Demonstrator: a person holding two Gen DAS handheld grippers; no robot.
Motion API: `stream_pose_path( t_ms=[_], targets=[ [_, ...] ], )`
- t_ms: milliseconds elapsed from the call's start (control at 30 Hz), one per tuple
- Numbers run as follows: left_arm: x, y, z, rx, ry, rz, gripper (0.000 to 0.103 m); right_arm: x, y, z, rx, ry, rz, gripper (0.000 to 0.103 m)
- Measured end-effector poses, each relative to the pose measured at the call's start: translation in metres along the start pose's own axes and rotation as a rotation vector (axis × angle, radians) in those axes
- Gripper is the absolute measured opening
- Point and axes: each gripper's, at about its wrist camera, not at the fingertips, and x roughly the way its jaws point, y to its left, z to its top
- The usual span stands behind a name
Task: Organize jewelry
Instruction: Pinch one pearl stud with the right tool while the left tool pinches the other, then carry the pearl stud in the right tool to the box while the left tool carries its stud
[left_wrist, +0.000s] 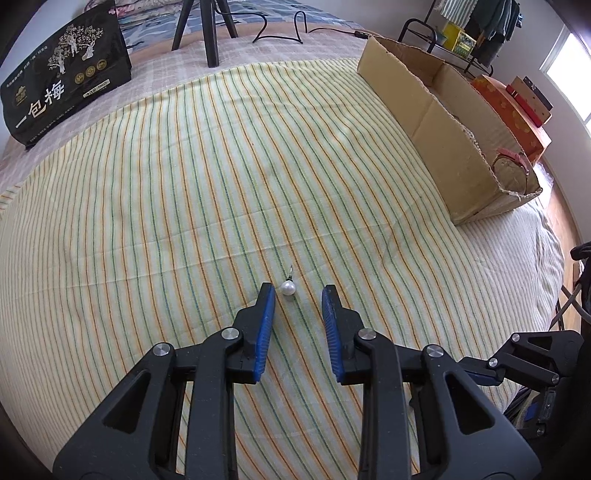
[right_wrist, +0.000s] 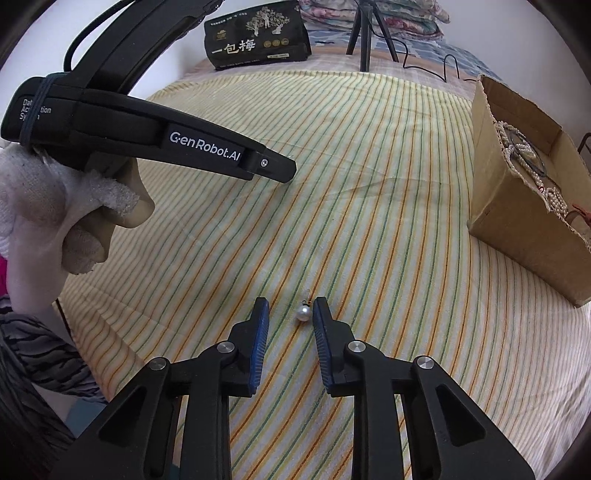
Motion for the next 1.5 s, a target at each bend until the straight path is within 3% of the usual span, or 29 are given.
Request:
stream_pose_path(
  t_ms=[67,300,400,900,1500],
  targets=[
    [0.001,-0.001,0.0,0.005,-0.001,0.004,0.026,0.0,0.0,-0.001,-0.003,0.0,-0.009,0.017],
    [0.005,-0.001,0.001,0.003,0.001,0.015,0.006,0.0,0.0,-0.002,-0.008,-0.003,-0.015,0.011],
    [0.004,-0.001,0.0,0.003,-0.004,0.019,0.006,0.0,-0.001,-0.002,-0.013,-0.003,-0.015,0.007],
    [-0.029,0.013,0.007,-0.056,-0.083,0.002,0.006,-0.018,-0.004,0.006,0.009,-0.053,-0.006,0.007],
    [-0.08,-0.025,0.032,-0.027,-0.215,-0.071,0.006,-0.076,-0.046,0.033,0.105,-0.207,-0.042,0.007]
  ],
)
